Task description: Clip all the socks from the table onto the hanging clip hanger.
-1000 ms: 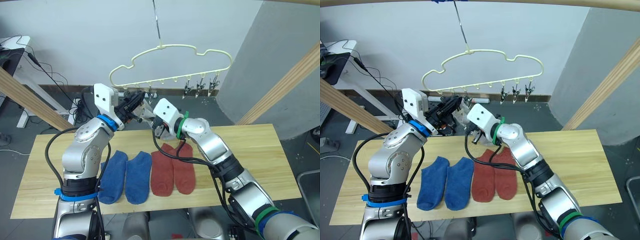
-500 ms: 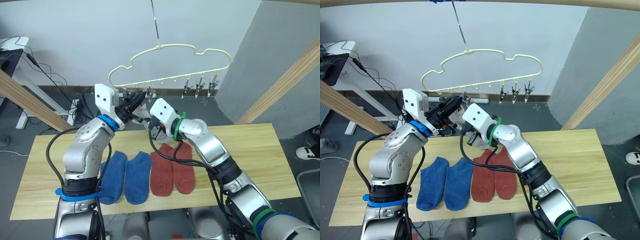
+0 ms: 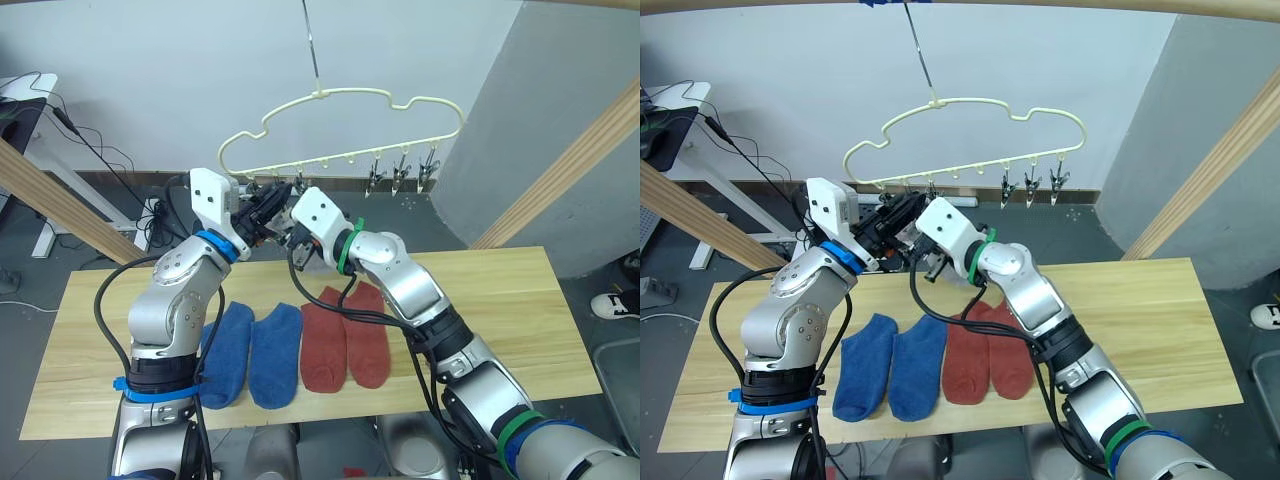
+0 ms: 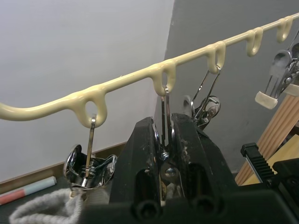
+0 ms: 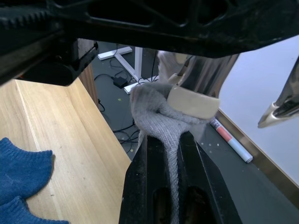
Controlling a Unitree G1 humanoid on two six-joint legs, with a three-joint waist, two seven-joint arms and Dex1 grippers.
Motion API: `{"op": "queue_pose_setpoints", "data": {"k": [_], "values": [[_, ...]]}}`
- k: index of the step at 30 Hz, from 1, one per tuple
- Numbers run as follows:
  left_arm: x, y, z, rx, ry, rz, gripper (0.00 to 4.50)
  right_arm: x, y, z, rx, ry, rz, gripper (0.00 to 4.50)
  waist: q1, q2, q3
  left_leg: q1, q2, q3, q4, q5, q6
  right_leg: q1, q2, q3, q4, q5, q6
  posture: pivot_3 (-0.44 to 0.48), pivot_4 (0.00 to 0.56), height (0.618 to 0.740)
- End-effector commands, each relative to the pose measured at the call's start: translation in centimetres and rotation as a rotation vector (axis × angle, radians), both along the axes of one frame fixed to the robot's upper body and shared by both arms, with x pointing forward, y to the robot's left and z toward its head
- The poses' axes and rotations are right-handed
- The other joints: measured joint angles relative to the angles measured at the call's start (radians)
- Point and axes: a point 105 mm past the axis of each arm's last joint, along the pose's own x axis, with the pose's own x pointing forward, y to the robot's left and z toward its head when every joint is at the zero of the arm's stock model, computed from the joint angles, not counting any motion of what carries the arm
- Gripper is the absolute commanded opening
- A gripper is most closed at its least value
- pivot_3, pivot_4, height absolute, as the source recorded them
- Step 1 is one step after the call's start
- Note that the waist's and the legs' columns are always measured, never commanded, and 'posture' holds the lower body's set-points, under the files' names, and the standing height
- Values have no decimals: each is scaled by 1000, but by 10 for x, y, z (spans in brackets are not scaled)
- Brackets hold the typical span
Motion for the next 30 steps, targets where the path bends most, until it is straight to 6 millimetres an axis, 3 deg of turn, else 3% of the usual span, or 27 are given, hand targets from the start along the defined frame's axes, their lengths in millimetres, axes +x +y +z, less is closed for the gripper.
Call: {"op": "queue_pose_setpoints", "data": {"k": [1,10,26,27,30], "values": [[-5,3,4,-8,-25,9,216,-3,5,26,76,-66,18,0,0,0,0,0,0,0,0,0,0,0,0,0,0,0,0,-246,307,740],[-10,10,-3,15,-1,6,3010,-4,6,28,97,-59,23,0,0,0,0,0,0,0,0,0,0,0,0,0,0,0,0,-242,303,740],[-20,19,-7,35,34,5,3010,-6,7,27,124,-38,36,0,0,0,0,0,0,0,0,0,0,0,0,0,0,0,0,-233,302,740],[-21,19,-7,37,33,7,3049,-7,7,27,126,-33,40,535,0,0,0,0,0,0,0,0,0,0,0,0,0,0,0,-233,301,740],[-22,20,-7,43,31,14,3049,-8,6,25,120,-29,40,1426,0,0,0,0,0,0,0,0,0,0,0,0,0,0,0,-233,301,740]]}}
